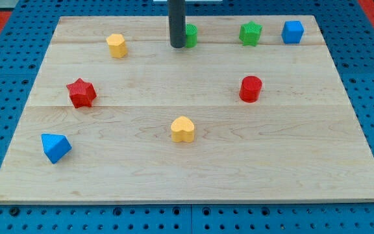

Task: Point your arm towards the blue triangle

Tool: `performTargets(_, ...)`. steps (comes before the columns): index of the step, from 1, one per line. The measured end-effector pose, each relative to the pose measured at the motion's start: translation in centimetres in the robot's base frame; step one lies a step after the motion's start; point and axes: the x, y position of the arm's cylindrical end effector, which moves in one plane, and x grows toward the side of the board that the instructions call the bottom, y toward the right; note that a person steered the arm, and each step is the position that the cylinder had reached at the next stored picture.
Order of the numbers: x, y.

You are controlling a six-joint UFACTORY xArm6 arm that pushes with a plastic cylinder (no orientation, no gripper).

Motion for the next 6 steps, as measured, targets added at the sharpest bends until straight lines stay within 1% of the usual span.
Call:
performTargets(1, 1.2, -2.0)
performTargets(2, 4.4, -2.9)
performTargets(3, 10.3, -4.4)
performTargets(4, 16.2, -7.1)
performTargets(6, 27.3, -17.4)
